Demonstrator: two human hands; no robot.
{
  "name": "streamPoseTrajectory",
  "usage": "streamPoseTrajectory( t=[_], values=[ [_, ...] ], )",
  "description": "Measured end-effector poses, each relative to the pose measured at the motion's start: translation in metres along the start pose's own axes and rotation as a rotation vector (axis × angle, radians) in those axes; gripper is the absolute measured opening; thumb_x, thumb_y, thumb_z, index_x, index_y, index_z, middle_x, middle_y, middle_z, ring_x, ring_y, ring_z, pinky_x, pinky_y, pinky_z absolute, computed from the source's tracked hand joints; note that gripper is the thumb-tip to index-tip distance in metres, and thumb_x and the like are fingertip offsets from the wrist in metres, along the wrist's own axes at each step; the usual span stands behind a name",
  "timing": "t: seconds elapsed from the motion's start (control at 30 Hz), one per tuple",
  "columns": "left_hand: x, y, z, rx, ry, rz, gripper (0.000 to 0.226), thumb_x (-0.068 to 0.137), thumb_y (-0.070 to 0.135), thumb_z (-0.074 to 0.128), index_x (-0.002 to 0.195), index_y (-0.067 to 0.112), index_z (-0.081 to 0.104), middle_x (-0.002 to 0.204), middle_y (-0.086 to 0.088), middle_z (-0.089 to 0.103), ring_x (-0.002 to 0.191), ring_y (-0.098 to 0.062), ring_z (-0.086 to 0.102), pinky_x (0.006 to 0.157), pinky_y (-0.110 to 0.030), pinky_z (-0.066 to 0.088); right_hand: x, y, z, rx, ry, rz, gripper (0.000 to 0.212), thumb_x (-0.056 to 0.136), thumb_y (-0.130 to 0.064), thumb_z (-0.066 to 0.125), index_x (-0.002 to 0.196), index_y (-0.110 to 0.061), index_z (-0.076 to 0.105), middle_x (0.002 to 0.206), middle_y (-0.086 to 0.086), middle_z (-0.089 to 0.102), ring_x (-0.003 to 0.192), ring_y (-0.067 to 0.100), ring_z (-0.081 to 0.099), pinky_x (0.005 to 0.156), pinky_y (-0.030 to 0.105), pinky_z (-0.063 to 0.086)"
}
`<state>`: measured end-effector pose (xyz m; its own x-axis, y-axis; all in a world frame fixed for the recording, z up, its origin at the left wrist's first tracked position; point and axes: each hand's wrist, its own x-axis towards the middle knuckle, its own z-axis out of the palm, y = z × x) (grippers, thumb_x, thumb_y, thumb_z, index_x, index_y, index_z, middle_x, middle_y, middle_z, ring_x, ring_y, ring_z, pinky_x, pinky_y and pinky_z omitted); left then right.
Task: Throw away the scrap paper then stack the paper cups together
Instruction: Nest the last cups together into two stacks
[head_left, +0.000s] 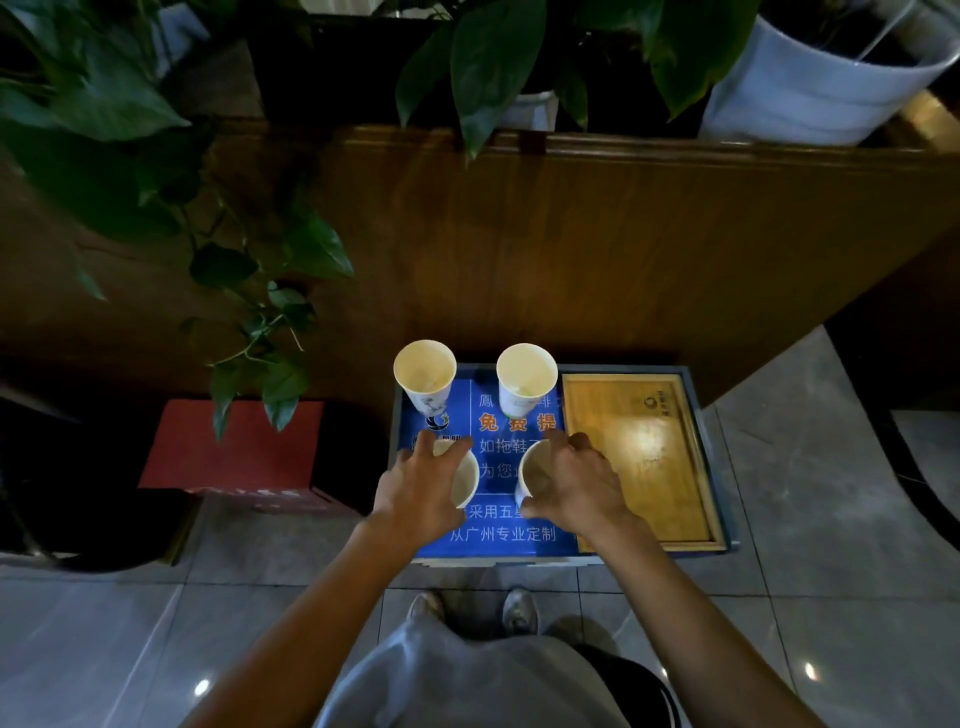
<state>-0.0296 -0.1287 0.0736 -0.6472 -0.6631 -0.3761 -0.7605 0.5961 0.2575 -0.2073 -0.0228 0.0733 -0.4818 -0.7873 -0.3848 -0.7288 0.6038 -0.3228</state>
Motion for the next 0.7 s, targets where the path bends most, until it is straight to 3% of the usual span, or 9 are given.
streamPoseTrajectory(
  t=[0.13, 0.27, 0.43, 0.57, 0.7],
  values=[
    [0.001, -0.001, -0.004, -0.009, -0.012, -0.002, 0.096, 0.062, 0.046, 0.082, 0.139, 0.043, 0.025, 0.140, -0.004, 0.033, 0.120, -0.035, 0.049, 0.085, -0.047, 0.055, 0.001, 0.003, -0.002, -0.014, -0.005, -0.021, 0.103, 0.055, -0.051, 0.085, 0.139, -0.020, 0.034, 0.133, 0.010, 0.049, 0.114, 0.033, 0.056, 0.083, 0.039, 0.054],
    [-0.007, -0.002, -0.024, -0.041, -0.012, 0.001, 0.093, 0.061, 0.049, 0.080, 0.138, 0.043, 0.028, 0.138, -0.004, 0.035, 0.123, -0.034, 0.044, 0.088, -0.048, 0.053, 0.002, 0.005, -0.019, 0.020, 0.016, -0.040, 0.094, 0.052, -0.057, 0.080, 0.130, -0.025, 0.040, 0.120, 0.004, 0.056, 0.101, 0.027, 0.060, 0.069, 0.030, 0.047],
    [-0.028, -0.007, -0.088, -0.178, 0.100, 0.056, 0.083, 0.056, 0.059, 0.074, 0.128, 0.046, 0.034, 0.128, -0.002, 0.046, 0.111, -0.027, 0.056, 0.085, -0.043, 0.055, -0.001, -0.003, -0.077, 0.186, 0.103, -0.137, 0.088, 0.044, -0.067, 0.073, 0.121, -0.033, 0.048, 0.105, -0.008, 0.062, 0.087, 0.013, 0.057, 0.059, 0.024, 0.040],
    [-0.041, -0.016, -0.144, -0.206, 0.241, 0.065, 0.084, 0.055, 0.062, 0.073, 0.128, 0.051, 0.033, 0.125, 0.004, 0.049, 0.106, -0.019, 0.054, 0.075, -0.035, 0.051, -0.009, -0.015, -0.131, 0.216, 0.232, -0.230, 0.085, 0.046, -0.069, 0.072, 0.121, -0.039, 0.044, 0.103, -0.015, 0.056, 0.090, 0.006, 0.053, 0.060, 0.019, 0.037],
    [-0.048, -0.017, -0.180, -0.205, 0.414, 0.040, 0.083, 0.055, 0.061, 0.074, 0.128, 0.053, 0.035, 0.123, 0.005, 0.046, 0.093, -0.013, 0.048, 0.069, -0.029, 0.042, -0.018, -0.027, -0.169, 0.272, 0.334, -0.279, 0.083, 0.049, -0.067, 0.072, 0.123, -0.040, 0.044, 0.109, -0.013, 0.054, 0.097, 0.007, 0.052, 0.070, 0.028, 0.046]
  ],
)
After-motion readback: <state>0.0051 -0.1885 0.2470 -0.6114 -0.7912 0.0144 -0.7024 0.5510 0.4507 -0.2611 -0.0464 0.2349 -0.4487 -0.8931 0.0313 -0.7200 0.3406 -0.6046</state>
